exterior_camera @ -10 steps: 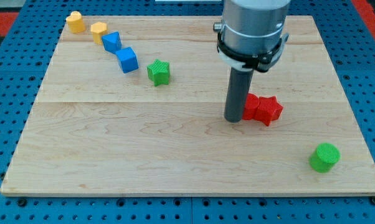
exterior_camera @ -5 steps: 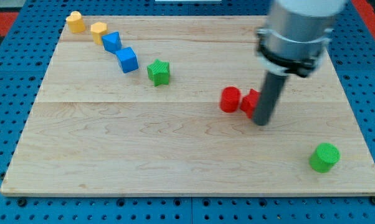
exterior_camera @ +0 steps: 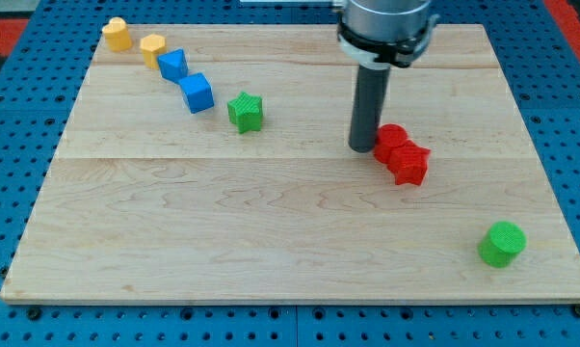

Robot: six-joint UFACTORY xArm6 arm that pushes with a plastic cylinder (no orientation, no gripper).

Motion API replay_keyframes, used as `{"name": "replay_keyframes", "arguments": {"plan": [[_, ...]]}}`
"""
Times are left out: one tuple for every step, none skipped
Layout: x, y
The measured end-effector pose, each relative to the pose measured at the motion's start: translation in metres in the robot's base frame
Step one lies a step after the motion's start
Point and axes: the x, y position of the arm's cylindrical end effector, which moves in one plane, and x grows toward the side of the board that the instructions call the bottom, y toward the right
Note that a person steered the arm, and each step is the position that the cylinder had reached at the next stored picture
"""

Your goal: Push the red blocks upwards of the board

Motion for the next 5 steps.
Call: {"name": "replay_keyframes", "arguments": {"plan": [[0.029,-0.038],[0.088,-0.021],[0.100,0.047],[0.066,0.044],[0.032,0.033]]}}
